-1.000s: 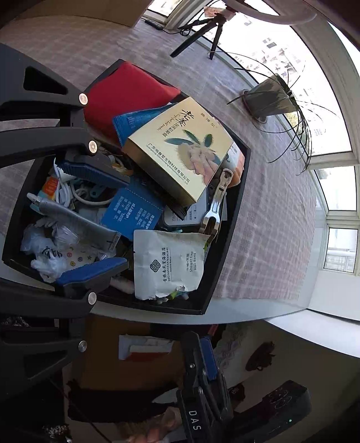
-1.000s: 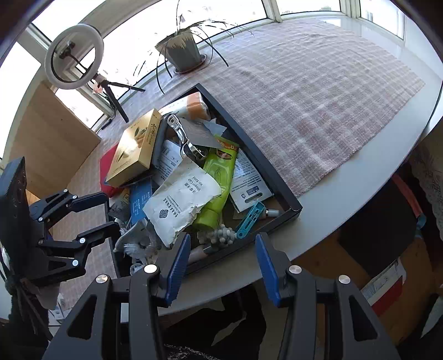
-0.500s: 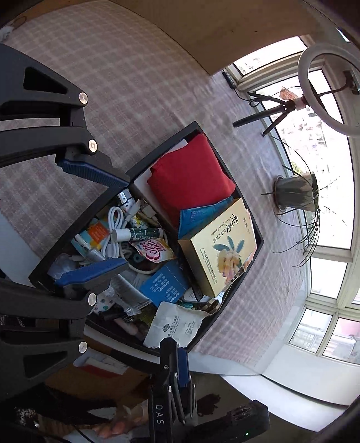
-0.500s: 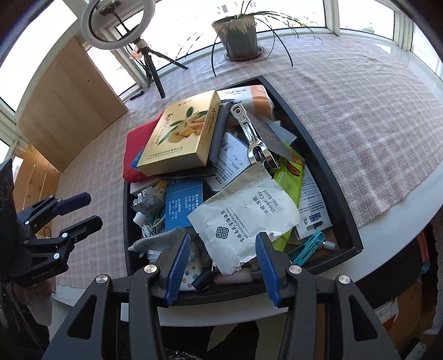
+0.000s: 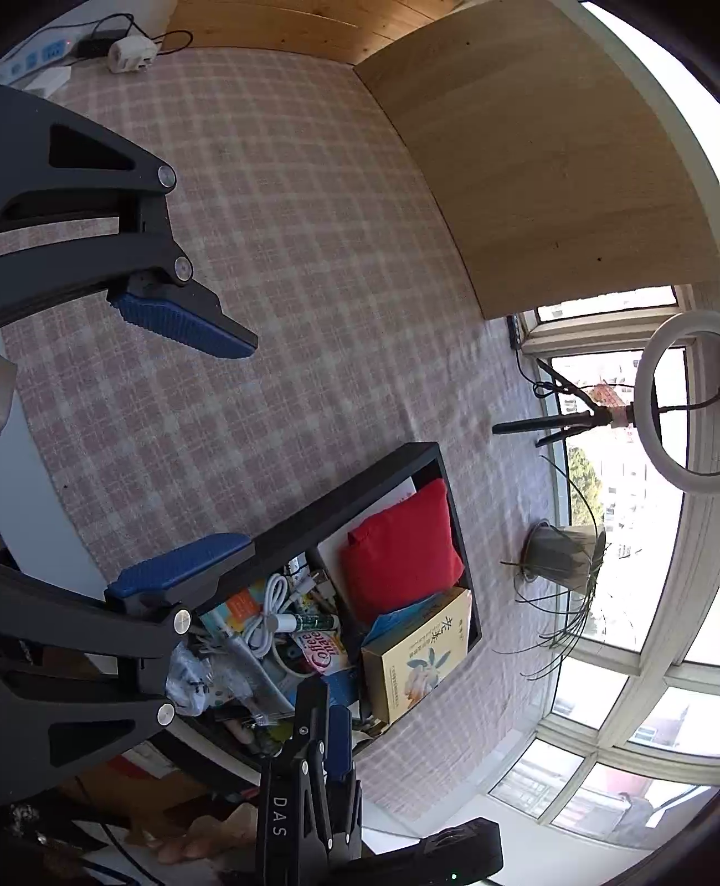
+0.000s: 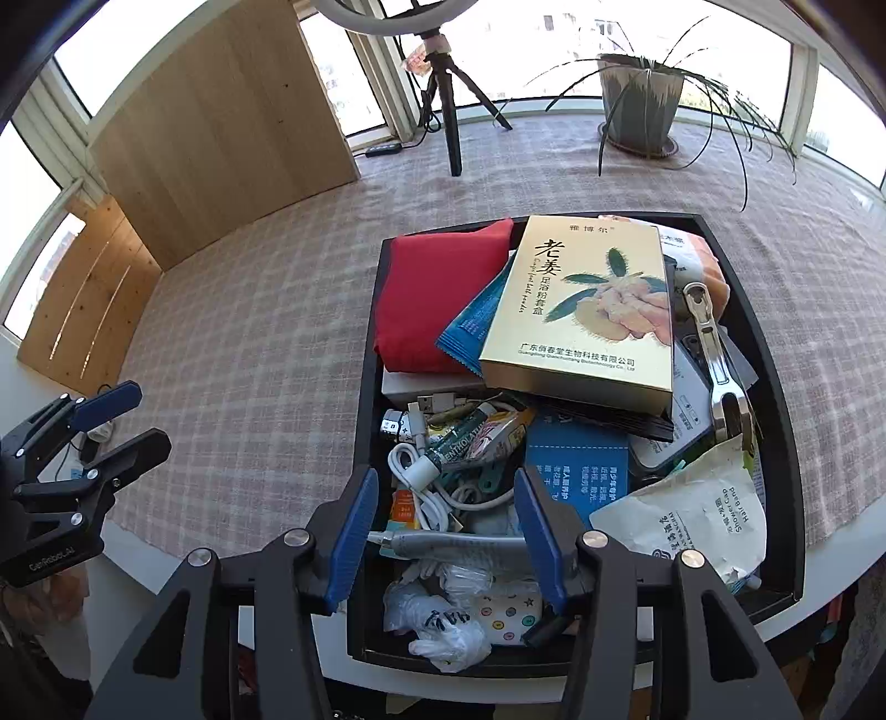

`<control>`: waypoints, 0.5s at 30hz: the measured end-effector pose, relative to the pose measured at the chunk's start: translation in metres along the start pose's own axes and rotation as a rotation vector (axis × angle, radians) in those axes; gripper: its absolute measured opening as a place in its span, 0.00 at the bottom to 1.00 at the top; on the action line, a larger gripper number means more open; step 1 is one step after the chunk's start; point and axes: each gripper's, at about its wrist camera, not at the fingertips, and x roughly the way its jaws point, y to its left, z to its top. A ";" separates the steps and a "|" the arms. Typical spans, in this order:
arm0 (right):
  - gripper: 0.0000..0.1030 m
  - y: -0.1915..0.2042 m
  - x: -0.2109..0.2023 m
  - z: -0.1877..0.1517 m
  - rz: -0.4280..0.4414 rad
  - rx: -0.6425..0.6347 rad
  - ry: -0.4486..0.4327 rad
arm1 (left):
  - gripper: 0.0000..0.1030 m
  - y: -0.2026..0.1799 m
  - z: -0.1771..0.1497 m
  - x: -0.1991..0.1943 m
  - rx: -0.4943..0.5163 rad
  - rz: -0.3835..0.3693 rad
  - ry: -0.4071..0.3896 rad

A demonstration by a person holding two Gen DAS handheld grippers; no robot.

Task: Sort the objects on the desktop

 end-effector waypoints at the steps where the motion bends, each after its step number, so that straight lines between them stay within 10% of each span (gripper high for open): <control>1: 0.46 0.010 0.002 0.002 0.000 -0.013 -0.001 | 0.69 0.009 -0.004 -0.002 -0.011 0.010 0.000; 15: 0.46 0.166 0.038 0.008 0.049 -0.123 0.010 | 0.77 0.145 -0.066 -0.040 -0.172 0.089 0.009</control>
